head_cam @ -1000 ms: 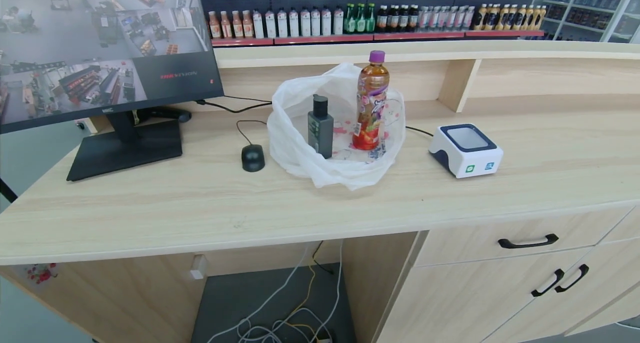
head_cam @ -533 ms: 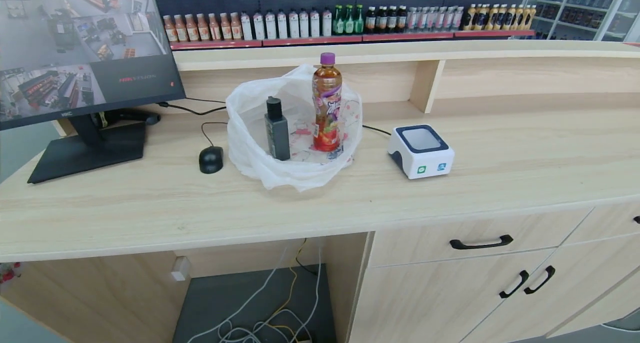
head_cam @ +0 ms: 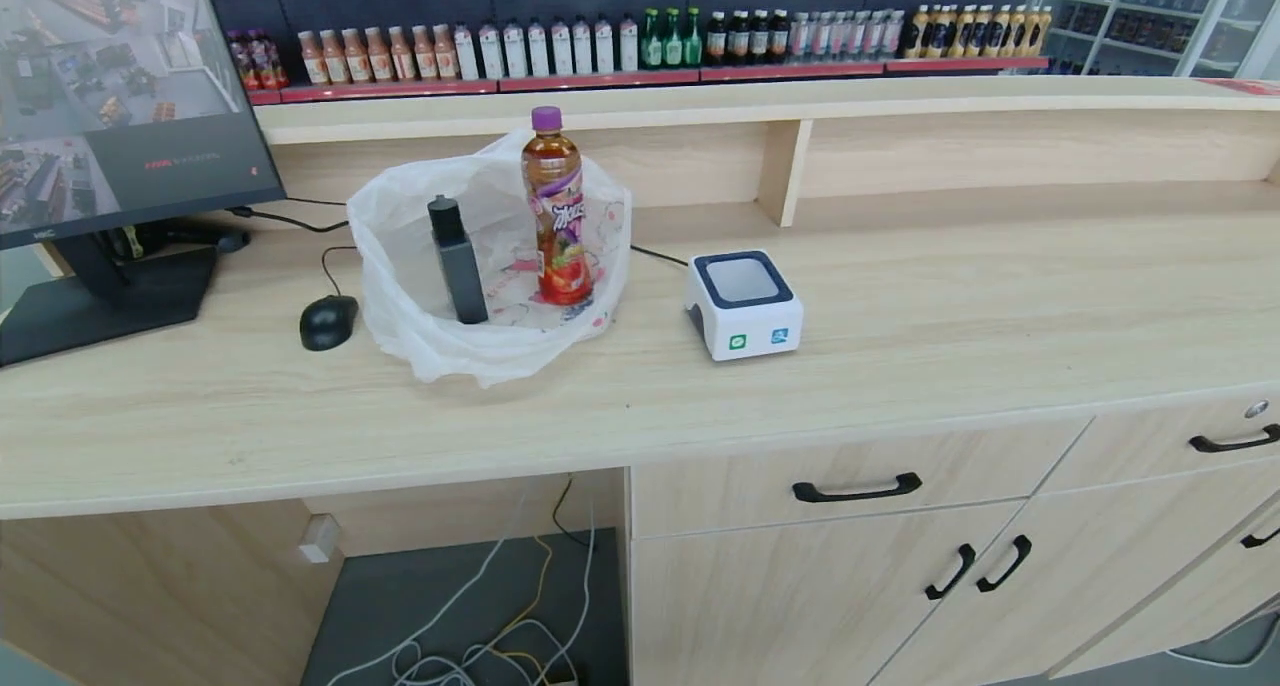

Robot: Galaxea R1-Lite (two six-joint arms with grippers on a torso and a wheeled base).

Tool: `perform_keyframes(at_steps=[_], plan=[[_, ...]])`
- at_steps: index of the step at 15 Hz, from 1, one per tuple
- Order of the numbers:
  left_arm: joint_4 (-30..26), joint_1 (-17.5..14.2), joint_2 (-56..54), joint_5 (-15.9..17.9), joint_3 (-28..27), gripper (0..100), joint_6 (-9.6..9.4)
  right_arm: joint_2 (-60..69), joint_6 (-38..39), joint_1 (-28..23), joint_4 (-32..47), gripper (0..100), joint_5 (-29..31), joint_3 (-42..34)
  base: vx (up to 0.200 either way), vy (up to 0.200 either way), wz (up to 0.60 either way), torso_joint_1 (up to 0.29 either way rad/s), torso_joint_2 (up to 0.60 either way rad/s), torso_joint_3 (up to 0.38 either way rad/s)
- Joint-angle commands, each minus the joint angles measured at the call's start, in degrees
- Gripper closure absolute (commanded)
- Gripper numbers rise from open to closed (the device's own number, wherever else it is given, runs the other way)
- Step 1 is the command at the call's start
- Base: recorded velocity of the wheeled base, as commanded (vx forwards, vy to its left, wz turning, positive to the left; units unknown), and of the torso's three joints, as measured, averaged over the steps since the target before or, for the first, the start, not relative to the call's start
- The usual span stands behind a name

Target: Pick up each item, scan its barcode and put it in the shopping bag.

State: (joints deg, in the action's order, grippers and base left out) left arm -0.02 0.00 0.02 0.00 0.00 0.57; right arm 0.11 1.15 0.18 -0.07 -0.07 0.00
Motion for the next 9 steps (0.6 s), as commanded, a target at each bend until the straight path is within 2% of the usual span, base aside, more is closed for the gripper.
perform_keyframes(at_steps=[1, 9], plan=[[0.0, 0.0, 0.0, 0.0, 0.0, 0, 0.04, -0.1, 0.1, 0.0, 0.0, 0, 0.0, 0.0, 0.0, -0.2, 0.0, -0.002, 0.0, 0.002], [0.0, 0.0, 0.0, 0.0, 0.0, 0, -0.13, -0.1, -1.7, 0.0, 0.0, 0, -0.1, 0.0, 0.0, -0.2, 0.0, 0.003, 0.0, 0.004]])
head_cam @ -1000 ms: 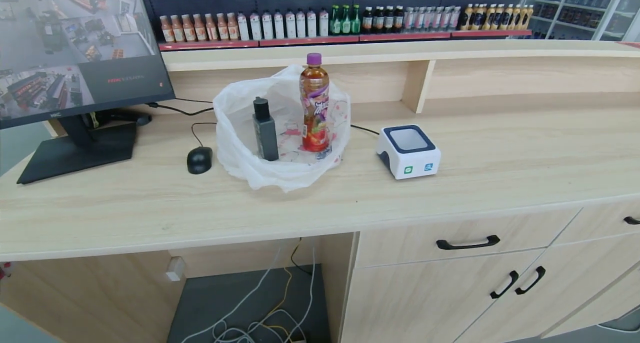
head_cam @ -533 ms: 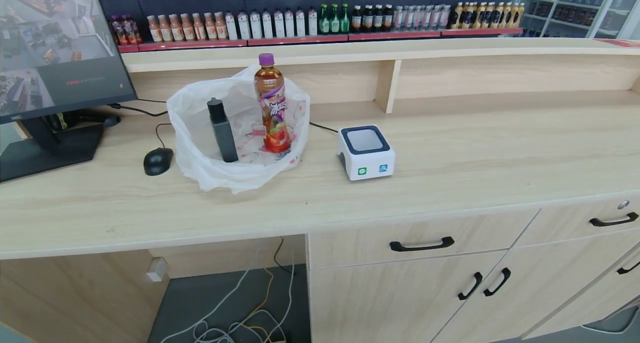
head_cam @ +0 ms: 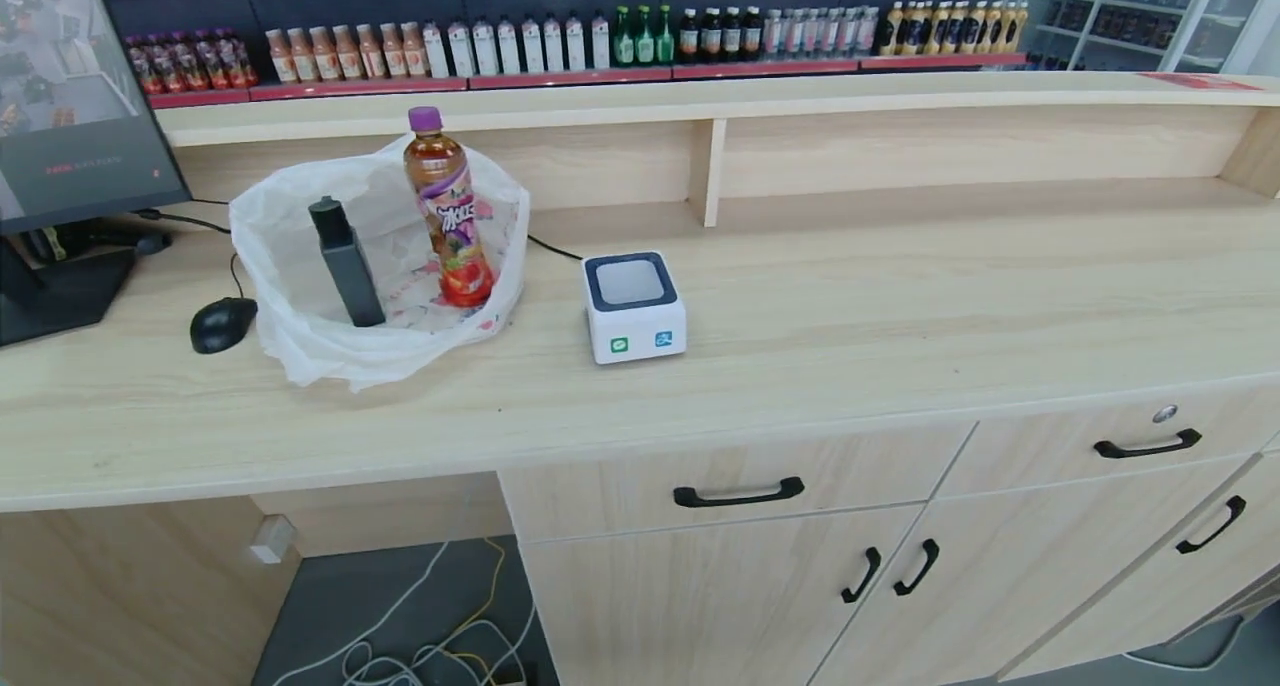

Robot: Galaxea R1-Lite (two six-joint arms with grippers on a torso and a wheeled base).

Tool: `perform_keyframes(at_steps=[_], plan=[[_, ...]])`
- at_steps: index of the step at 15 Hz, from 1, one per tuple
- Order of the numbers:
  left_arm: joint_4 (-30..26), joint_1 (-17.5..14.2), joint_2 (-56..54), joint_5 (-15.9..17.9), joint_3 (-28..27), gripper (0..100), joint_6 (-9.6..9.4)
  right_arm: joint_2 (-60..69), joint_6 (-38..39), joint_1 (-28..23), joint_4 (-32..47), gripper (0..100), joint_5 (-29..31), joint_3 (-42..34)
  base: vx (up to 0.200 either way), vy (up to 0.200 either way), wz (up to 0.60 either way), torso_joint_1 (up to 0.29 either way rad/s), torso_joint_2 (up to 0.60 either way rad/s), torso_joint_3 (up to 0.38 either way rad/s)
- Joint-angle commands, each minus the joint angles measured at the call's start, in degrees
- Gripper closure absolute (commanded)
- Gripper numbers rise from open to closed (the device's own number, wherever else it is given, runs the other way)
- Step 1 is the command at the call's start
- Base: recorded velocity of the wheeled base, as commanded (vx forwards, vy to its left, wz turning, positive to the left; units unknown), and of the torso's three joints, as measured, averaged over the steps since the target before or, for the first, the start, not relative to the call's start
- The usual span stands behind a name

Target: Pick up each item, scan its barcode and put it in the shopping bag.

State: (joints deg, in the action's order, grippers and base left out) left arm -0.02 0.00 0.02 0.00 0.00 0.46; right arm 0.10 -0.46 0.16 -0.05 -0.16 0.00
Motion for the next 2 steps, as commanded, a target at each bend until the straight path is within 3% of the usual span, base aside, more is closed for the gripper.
perform_keyframes(at_steps=[1, 2], plan=[[0.0, 0.1, 0.0, 0.0, 0.0, 0, -0.55, -0.1, -0.1, 0.0, 0.0, 0, 0.0, 0.0, 0.0, 0.0, 0.0, 0.0, 0.0, 0.0], [0.0, 0.0, 0.0, 0.0, 0.0, 0, -0.73, -0.1, -0.2, 0.0, 0.0, 0, 0.0, 0.0, 0.0, 0.0, 0.0, 0.0, 0.0, 0.0]])
